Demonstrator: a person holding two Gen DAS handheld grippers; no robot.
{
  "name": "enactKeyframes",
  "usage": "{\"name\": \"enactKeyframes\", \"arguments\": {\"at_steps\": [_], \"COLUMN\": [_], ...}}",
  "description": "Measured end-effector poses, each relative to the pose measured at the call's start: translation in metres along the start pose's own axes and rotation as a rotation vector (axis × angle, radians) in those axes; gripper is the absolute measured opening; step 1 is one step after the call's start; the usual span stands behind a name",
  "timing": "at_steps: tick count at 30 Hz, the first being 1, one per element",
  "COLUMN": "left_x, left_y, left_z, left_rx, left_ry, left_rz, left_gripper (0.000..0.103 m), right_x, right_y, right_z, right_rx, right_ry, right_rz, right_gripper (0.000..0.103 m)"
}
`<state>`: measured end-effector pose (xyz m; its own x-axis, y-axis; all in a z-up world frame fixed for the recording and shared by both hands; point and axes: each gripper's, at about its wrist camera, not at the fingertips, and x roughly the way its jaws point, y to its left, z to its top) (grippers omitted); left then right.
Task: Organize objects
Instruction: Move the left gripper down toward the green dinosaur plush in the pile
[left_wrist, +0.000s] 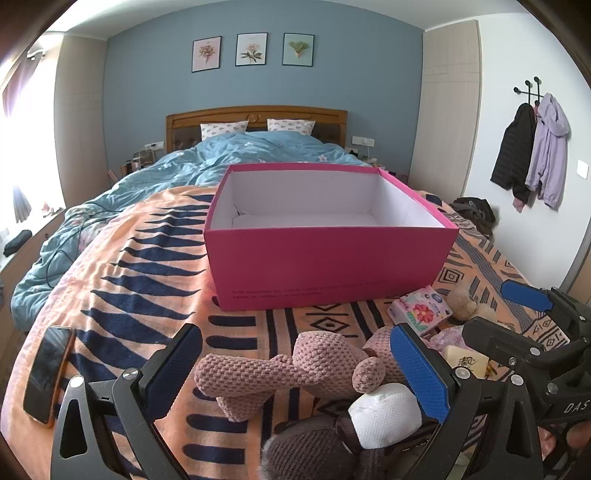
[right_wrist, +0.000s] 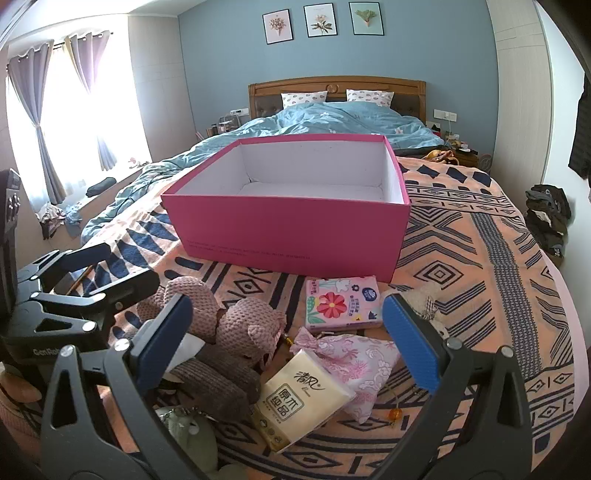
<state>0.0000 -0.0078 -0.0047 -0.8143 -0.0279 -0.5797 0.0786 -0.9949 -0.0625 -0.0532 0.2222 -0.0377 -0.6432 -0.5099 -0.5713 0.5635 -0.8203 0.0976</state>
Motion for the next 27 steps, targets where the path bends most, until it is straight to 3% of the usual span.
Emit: {"name": "enactKeyframes", "arguments": {"at_steps": [14,18,27], "left_x": [-0.002,-0.005,-0.017], "left_y": [-0.002,-0.001,-0.008], "left_z": [-0.001,-0.005,-0.022], "left_rx": [0.014,0.041,0.127], "left_ry": [0.001,0.014,0.071], "left_rz": [-0.016,-0.088,-0.354], "left_gripper": [0.103,0.103,0.103], "right_x": [-0.006,-0.014,-0.035], "right_y": [-0.003,-0.012,-0.024], "right_z": [-0.001,-0.006,-0.033], "right_rx": [-0.012,-0.022,-0.069], "right_ry": [-0.002,0.008,0.088], "right_rz": [0.006,0.013,0.109], "right_gripper": [0.103,0.103,0.103]}}
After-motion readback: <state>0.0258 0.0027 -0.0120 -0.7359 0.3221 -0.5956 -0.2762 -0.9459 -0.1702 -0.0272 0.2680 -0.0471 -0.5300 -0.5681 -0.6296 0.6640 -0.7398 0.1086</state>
